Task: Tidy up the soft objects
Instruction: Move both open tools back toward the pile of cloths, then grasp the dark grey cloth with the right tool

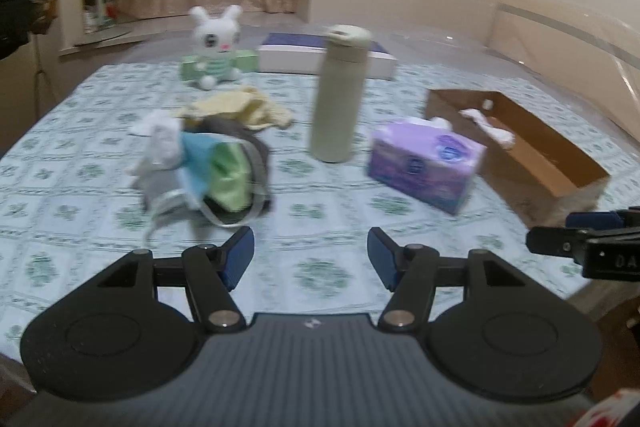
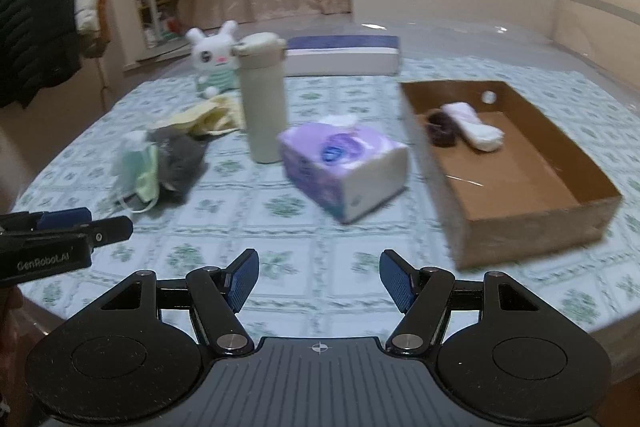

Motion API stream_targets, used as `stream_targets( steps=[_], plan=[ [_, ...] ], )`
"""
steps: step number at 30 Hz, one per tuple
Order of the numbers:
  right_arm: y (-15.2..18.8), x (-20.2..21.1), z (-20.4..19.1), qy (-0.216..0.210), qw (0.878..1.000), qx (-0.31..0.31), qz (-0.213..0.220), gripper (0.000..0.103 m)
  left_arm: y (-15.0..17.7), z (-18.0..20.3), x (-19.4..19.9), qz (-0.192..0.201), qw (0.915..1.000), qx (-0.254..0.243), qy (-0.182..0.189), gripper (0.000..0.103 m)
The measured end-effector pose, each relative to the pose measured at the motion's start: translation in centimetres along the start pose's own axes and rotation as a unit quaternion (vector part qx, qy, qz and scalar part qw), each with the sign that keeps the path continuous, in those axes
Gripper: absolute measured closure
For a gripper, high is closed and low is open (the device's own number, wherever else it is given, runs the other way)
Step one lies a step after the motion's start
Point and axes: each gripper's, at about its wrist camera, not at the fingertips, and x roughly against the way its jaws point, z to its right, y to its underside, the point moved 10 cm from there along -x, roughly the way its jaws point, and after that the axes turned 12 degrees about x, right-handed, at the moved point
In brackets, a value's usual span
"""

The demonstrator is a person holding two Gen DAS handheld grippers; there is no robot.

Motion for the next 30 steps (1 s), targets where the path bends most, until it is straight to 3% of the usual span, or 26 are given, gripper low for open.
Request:
stream_targets(
  steps=[11, 18, 30],
  plan=[
    [-2.5, -3.7, -6.0, -0.047, 0.998, 0.044, 0.002, 0.036, -3.4, -8.0, -1.0, 0.016, 0.9978, 0.032, -0.056, 0.044],
    [-4.2, -6.3, -8.1, -0.063, 0.996, 0.066, 0.004, 0.036, -4.4, -12.2, -2.8, 0.009, 0.9965, 0.020, -0.081, 0.044],
    [-7.1, -11.3, -11.0, -0.086, 0.992, 0.098, 0.003, 0.036, -5.9, -16.3, -6.1, -0.012, 0.9969, 0.018, -0.075, 0.044]
  ],
)
